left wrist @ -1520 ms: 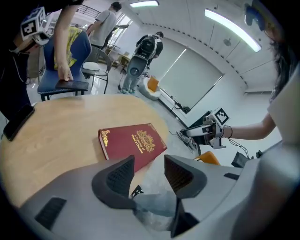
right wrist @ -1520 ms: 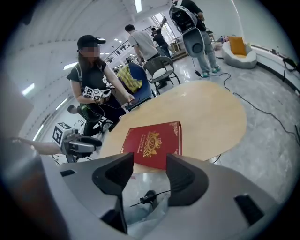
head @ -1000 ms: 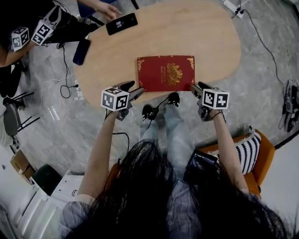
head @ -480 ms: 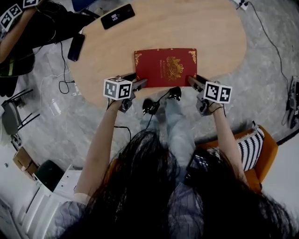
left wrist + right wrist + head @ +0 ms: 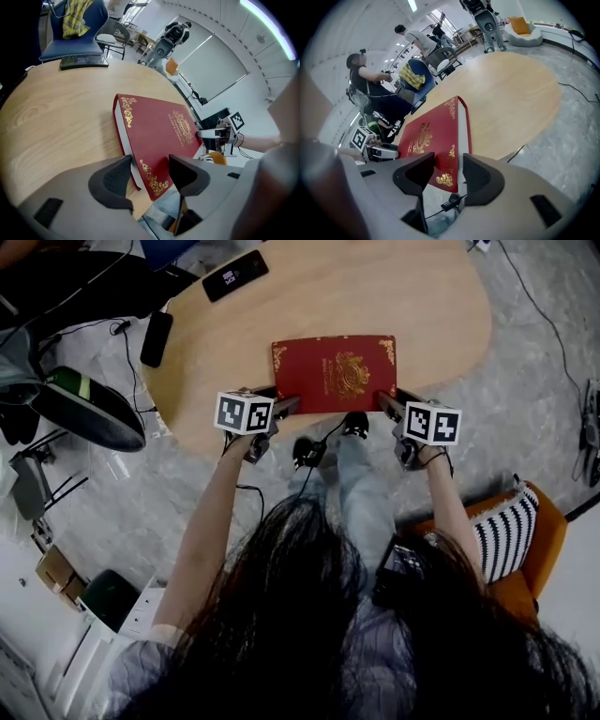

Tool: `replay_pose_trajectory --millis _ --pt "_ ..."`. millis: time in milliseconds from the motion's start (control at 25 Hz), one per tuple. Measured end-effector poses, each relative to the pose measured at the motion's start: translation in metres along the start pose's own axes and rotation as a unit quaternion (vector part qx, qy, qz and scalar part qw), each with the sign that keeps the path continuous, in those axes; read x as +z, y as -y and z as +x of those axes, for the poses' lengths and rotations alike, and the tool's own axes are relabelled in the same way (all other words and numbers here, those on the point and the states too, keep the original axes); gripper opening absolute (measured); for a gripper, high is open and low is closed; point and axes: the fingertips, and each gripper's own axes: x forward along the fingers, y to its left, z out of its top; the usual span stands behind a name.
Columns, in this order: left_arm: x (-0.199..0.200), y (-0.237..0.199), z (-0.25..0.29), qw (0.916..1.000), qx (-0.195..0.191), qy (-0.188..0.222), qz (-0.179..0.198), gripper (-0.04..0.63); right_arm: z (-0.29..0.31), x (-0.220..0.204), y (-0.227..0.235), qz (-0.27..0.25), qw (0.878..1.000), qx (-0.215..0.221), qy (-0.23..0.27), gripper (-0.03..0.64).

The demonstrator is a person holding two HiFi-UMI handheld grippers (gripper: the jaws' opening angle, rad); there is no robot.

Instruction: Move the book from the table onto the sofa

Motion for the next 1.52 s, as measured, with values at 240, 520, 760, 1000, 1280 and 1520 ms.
replay_pose_trajectory --millis 240,520,760,1000,1280,1520 --pt "-0.010 0.026 -0.030 0.9989 0.000 0.047 -0.001 0.255 -0.044 -0.017 -0.020 0.022 0.999 -0.010 0.034 0.193" --pt "-0.026 0.064 -0.068 0.9963 0.001 0.085 0.008 0.252 -0.094 -0.029 -0.051 -0.012 0.996 -0.038 0.079 0.192" --pt "-0.023 0.092 -0.121 0.9922 -0.005 0.118 0.040 0.252 -0.138 -0.031 -0.094 -0.022 0.993 -0.036 0.110 0.190" --pt "-0.015 0.126 -0.177 0.9867 -0.005 0.139 0.083 0.252 -0.187 -0.032 -0.138 -0.026 0.989 -0.035 0.141 0.190" --pt "-0.014 0.147 -0.229 0.9786 -0.015 0.182 0.095 0.252 -0.223 -0.026 -0.182 -0.049 0.983 -0.029 0.173 0.189" --pt "-0.022 0.153 -0.263 0.9744 -0.019 0.201 0.099 0.252 -0.242 -0.029 -0.217 -0.071 0.978 -0.035 0.193 0.189"
